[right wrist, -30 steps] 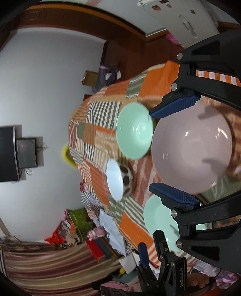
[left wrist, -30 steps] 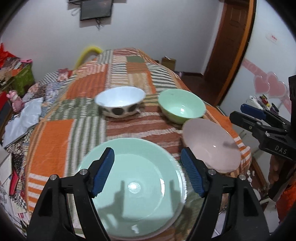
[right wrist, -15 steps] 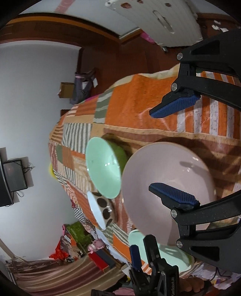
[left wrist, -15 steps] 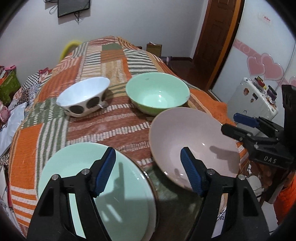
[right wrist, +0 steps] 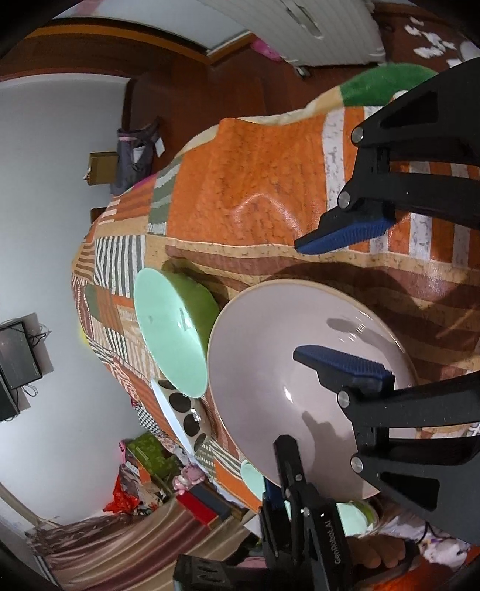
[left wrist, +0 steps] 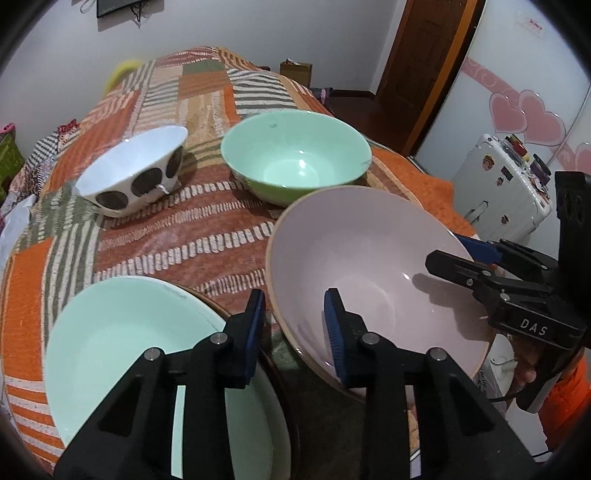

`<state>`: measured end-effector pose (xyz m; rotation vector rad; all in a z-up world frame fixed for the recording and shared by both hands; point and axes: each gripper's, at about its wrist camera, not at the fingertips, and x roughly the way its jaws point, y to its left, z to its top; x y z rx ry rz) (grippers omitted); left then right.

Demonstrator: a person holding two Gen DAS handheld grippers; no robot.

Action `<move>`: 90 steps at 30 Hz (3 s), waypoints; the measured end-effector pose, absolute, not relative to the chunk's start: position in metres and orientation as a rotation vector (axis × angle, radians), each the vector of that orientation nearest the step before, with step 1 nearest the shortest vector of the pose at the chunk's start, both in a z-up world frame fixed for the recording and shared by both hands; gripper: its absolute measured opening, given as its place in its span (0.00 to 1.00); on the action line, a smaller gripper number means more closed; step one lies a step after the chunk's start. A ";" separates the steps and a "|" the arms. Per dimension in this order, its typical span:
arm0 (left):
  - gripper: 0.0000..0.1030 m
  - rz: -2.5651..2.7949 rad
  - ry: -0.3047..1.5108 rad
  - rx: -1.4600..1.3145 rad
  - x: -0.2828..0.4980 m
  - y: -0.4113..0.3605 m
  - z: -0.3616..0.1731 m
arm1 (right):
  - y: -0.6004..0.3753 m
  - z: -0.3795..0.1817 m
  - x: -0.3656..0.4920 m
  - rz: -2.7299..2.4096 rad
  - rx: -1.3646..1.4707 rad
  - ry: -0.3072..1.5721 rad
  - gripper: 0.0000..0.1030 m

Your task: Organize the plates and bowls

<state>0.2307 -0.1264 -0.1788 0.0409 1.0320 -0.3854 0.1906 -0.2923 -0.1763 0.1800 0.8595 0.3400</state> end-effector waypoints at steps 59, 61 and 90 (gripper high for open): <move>0.27 -0.141 0.826 -0.130 0.181 0.050 -0.116 | -0.115 -0.119 0.214 0.597 0.058 0.811 0.27; 0.27 -0.126 0.824 -0.147 0.180 0.061 -0.119 | -0.104 -0.119 0.215 0.610 0.044 0.816 0.27; 0.27 0.020 0.835 -0.290 0.210 0.201 -0.167 | 0.031 -0.148 0.264 0.735 -0.162 0.954 0.27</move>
